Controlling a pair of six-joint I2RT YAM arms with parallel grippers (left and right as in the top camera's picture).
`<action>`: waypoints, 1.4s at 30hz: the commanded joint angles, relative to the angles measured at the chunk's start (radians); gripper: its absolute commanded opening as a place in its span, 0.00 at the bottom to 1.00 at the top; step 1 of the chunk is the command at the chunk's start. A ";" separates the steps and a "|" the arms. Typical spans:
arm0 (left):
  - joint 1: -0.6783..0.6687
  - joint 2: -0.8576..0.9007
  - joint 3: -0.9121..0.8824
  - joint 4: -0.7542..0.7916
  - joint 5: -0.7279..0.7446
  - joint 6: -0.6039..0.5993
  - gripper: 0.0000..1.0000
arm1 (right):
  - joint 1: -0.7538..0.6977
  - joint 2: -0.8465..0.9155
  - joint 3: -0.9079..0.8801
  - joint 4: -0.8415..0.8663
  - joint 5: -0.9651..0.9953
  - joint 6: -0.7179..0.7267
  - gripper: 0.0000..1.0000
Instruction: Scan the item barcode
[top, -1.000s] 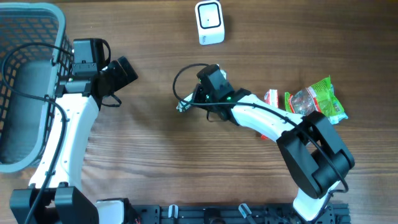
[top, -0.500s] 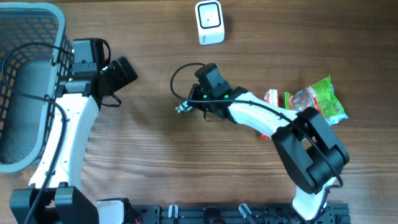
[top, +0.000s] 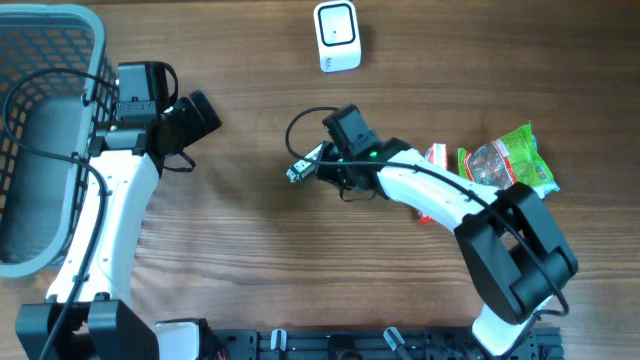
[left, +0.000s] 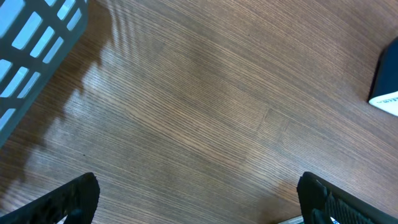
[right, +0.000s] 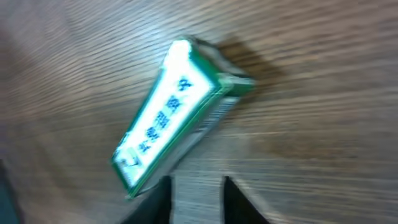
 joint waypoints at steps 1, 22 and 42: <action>0.004 -0.006 0.013 0.002 -0.006 -0.002 1.00 | 0.048 -0.025 0.030 0.016 -0.019 -0.062 0.38; 0.004 -0.006 0.013 0.002 -0.006 -0.002 1.00 | 0.140 0.146 0.064 0.260 0.091 -0.074 0.57; 0.004 -0.006 0.013 0.002 -0.006 -0.002 1.00 | 0.119 -0.150 0.053 -0.171 0.238 -0.818 0.69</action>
